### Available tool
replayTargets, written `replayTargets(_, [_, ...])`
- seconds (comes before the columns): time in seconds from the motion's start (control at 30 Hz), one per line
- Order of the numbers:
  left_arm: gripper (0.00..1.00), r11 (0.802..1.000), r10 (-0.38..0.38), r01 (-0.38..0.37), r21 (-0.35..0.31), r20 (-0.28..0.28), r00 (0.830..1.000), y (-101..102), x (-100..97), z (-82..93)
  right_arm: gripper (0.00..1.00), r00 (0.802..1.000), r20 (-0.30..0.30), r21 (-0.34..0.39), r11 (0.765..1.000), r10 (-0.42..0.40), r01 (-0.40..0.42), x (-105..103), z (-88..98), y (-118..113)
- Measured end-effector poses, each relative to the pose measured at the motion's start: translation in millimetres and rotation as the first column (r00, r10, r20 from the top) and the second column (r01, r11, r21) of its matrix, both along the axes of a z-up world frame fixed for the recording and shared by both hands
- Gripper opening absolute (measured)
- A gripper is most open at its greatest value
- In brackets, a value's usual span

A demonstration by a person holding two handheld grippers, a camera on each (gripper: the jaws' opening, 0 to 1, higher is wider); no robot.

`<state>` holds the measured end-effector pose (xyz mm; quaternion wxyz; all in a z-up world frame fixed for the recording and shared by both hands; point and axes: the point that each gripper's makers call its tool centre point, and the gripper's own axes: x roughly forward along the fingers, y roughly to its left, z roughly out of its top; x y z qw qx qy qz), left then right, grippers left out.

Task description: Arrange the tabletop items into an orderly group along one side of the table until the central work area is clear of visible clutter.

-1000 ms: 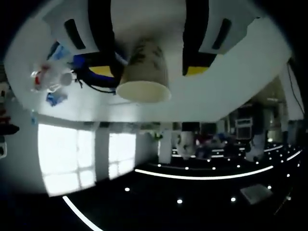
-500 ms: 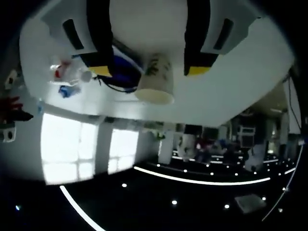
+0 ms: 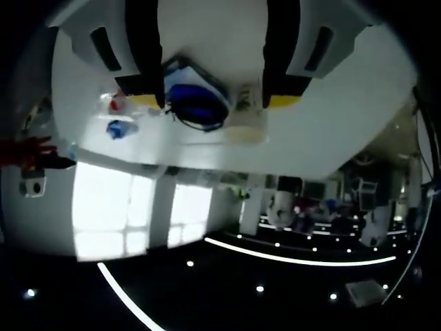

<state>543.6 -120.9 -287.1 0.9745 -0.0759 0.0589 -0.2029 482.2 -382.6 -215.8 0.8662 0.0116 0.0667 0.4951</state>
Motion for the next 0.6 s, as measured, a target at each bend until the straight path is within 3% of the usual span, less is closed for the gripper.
replayTargets(0.37, [0.52,0.990,-0.136,0.134,0.050,0.020,0.991,-30.2,-18.6,25.2,0.73,1.000,0.014,0.011,1.000,0.009,-0.009,-2.8,5.8,0.6])
replayTargets(0.6, [0.52,0.972,-0.225,0.223,0.077,0.018,0.974,-58.4,-31.4,35.7,0.73,0.999,0.032,0.022,1.000,0.017,-0.017,-5.8,12.3,0.9])
